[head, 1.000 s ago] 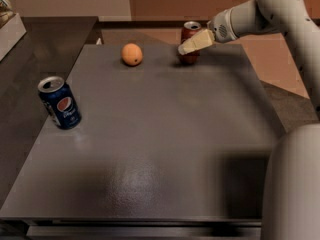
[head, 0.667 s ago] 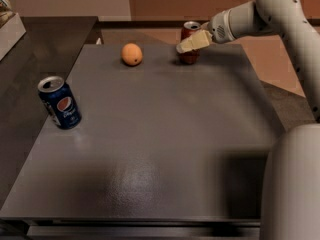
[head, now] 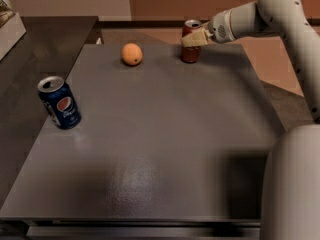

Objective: Knock coke can over

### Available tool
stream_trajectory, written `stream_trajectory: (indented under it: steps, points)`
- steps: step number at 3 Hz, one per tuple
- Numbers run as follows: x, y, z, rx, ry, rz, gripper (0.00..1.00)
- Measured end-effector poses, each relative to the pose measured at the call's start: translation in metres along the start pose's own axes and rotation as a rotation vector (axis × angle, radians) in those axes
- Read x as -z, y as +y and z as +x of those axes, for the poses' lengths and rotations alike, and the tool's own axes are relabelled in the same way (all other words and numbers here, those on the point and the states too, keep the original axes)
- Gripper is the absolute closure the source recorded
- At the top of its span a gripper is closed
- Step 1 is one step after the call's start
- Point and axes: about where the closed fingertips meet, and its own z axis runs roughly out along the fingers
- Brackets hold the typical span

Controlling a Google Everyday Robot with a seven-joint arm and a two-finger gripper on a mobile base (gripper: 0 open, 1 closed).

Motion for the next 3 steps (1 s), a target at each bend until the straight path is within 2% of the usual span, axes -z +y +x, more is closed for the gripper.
stream_trajectory:
  steps: [1,2,3]
  points:
    - [0.013,0.005,-0.003,0.024,-0.001,-0.006,0.87]
    - [0.033,0.015,-0.006,0.073,0.034,-0.024,1.00]
    - [0.055,0.031,-0.004,0.144,0.115,-0.046,1.00]
